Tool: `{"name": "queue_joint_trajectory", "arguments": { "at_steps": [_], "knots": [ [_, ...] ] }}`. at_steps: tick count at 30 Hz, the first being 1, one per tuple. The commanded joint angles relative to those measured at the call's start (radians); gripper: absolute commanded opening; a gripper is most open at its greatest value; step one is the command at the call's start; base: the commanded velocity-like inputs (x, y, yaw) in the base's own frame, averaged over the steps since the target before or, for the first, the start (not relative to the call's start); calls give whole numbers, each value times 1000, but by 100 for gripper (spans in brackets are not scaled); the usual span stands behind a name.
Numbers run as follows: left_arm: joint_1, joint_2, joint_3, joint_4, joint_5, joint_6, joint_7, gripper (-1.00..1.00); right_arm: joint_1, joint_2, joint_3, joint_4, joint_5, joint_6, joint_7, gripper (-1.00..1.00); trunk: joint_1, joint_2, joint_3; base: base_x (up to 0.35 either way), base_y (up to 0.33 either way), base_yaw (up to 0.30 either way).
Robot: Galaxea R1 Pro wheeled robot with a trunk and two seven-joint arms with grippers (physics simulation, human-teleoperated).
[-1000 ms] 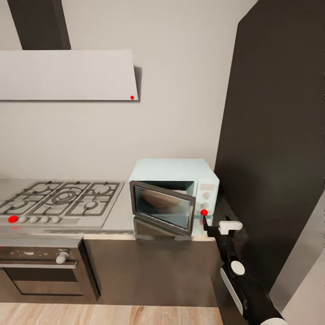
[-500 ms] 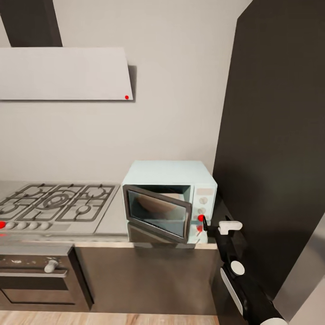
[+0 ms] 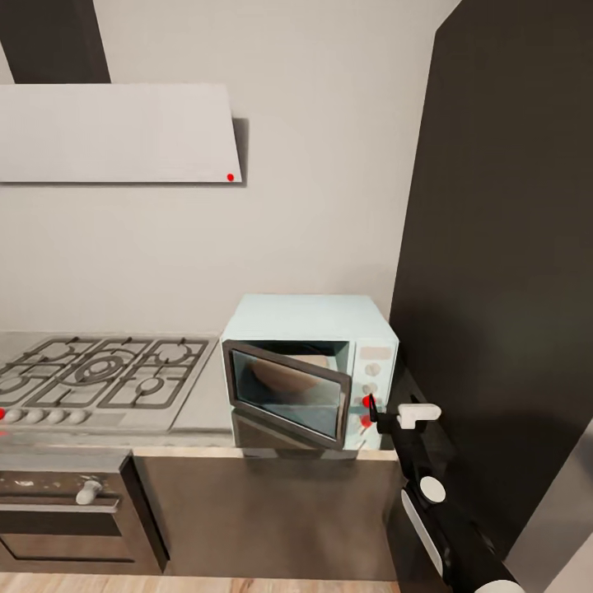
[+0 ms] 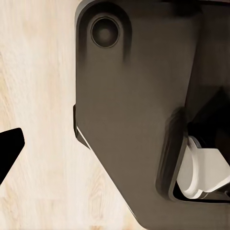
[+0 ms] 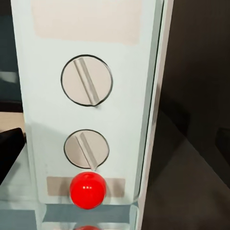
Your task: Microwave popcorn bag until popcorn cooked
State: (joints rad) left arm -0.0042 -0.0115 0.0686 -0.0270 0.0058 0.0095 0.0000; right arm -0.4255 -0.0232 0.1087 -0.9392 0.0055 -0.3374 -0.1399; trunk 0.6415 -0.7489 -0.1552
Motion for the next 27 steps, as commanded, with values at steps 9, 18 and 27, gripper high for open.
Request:
{"name": "queue_joint_trajectory", "arguments": {
  "at_steps": [9,18,27],
  "knots": [
    [0,0,7,-1,0,0,0,100,-1,-1,5,0,1,-2,-8,100,0,-1,-1,99,0,0],
    [0,0,7,-1,0,0,0,100,-1,-3,2,0,1,-2,201,100,0,-1,-1,3,0,0],
    [0,0,7,-1,0,1,0,100,-1,-4,2,0,2,-2,315,100,0,-1,-1,0,0,0]
  ]
}}
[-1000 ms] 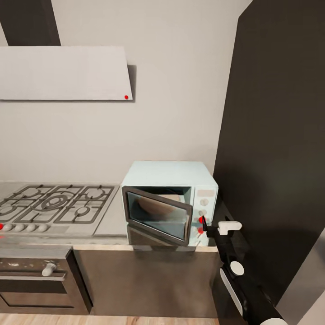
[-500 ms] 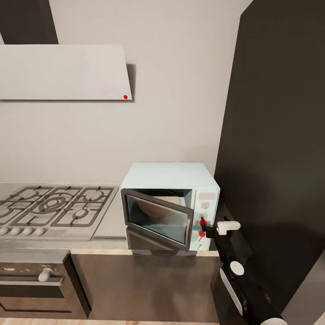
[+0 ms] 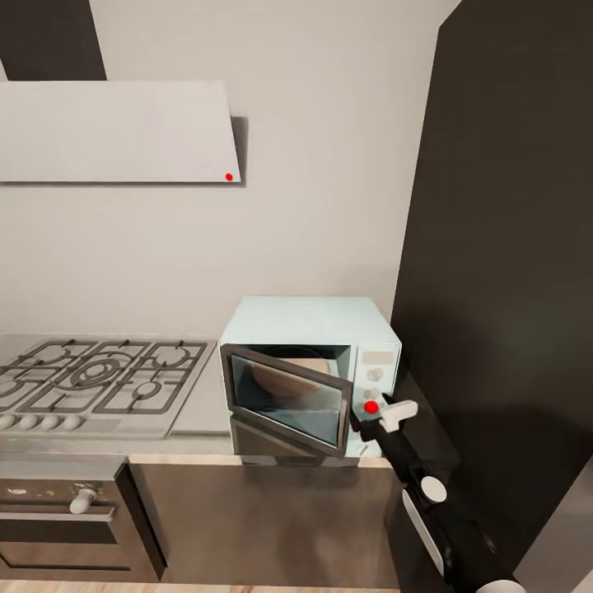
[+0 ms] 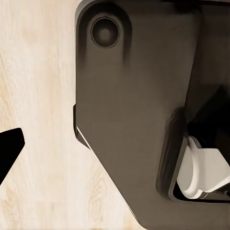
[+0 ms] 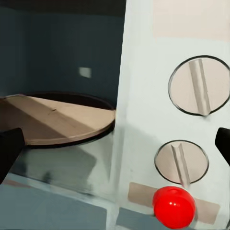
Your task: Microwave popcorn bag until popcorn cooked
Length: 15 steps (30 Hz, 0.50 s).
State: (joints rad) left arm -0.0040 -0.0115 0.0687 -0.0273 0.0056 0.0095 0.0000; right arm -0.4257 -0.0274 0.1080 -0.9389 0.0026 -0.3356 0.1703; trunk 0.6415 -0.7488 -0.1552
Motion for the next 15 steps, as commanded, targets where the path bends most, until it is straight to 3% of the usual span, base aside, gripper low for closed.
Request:
{"name": "queue_joint_trajectory", "arguments": {
  "at_steps": [1,15],
  "knots": [
    [-1,0,6,0,1,1,0,100,-1,0,2,0,4,-3,11,100,0,-1,-1,0,0,0],
    [-1,0,6,0,1,1,0,100,1,0,5,26,5,-3,28,100,0,-1,-1,0,0,0]
  ]
}}
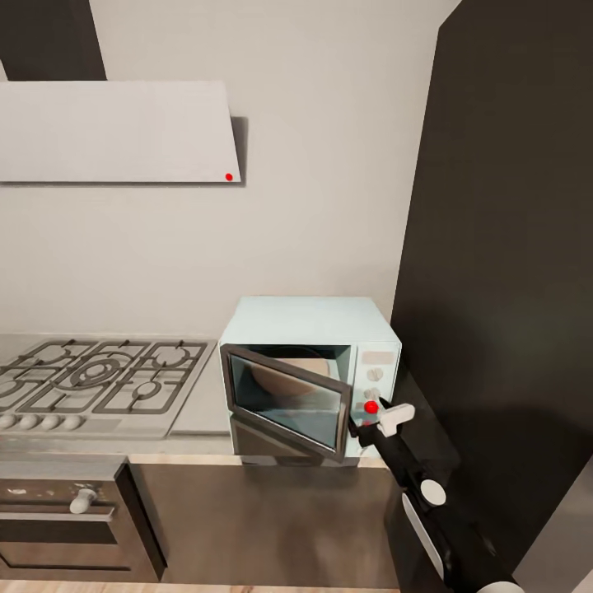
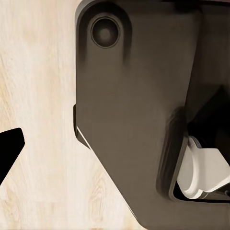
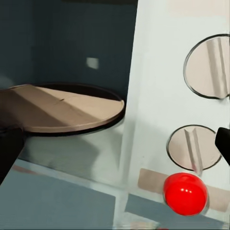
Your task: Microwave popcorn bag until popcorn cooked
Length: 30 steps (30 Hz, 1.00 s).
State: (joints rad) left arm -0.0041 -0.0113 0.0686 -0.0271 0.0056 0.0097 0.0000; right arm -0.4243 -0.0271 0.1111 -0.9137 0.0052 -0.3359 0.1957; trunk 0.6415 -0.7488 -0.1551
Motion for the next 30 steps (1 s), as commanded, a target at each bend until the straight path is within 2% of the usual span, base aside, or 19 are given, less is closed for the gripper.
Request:
{"name": "queue_joint_trajectory", "arguments": {
  "at_steps": [1,5,20,27,28,30],
  "knots": [
    [0,-1,7,-1,1,1,0,100,-1,-1,2,6,3,-3,12,100,0,-1,-2,0,0,0],
    [0,0,7,-1,1,1,0,100,0,-1,2,15,0,5,42,100,0,-1,-2,0,0,0],
    [0,0,7,-1,1,1,0,100,7,-1,5,16,-3,2,47,100,0,-1,-2,0,0,58],
    [0,0,7,-1,1,1,0,100,8,1,29,16,-4,0,67,100,0,-1,-2,0,0,116],
    [0,0,7,-1,1,1,0,100,9,1,49,16,-4,0,68,100,0,-1,-2,0,0,192],
    [0,-1,7,-1,1,1,0,100,9,1,66,16,-4,0,68,100,0,-1,-2,0,0,214]
  ]
}}
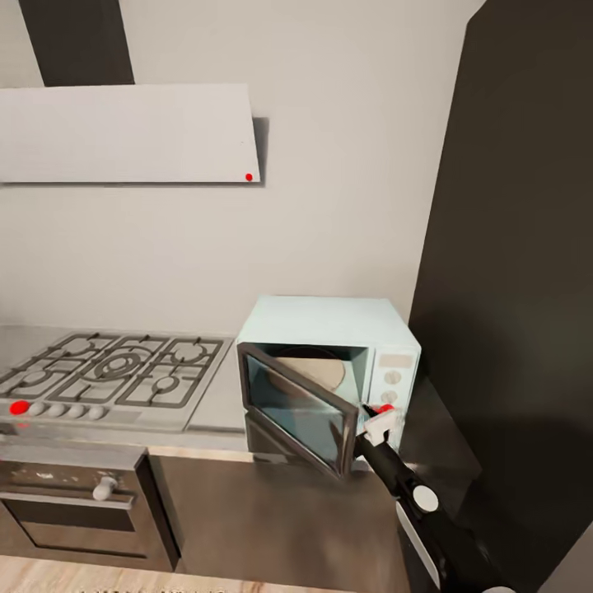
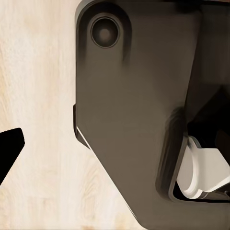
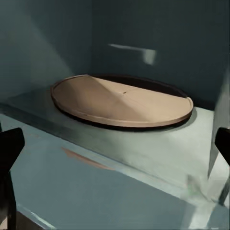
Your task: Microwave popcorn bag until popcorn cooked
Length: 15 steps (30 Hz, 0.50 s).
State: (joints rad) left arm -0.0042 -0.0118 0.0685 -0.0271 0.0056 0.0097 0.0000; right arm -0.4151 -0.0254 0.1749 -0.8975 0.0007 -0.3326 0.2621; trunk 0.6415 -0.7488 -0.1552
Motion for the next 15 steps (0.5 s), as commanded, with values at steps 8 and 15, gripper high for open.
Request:
{"name": "queue_joint_trajectory", "arguments": {
  "at_steps": [8,15],
  "knots": [
    [0,-4,6,-1,1,1,0,100,-1,-1,14,0,1,-2,2,100,0,-1,-1,-51,0,241],
    [0,-4,7,-1,1,1,0,100,-1,-1,14,0,-3,-4,1,100,0,-1,-1,-118,0,245]
  ]
}}
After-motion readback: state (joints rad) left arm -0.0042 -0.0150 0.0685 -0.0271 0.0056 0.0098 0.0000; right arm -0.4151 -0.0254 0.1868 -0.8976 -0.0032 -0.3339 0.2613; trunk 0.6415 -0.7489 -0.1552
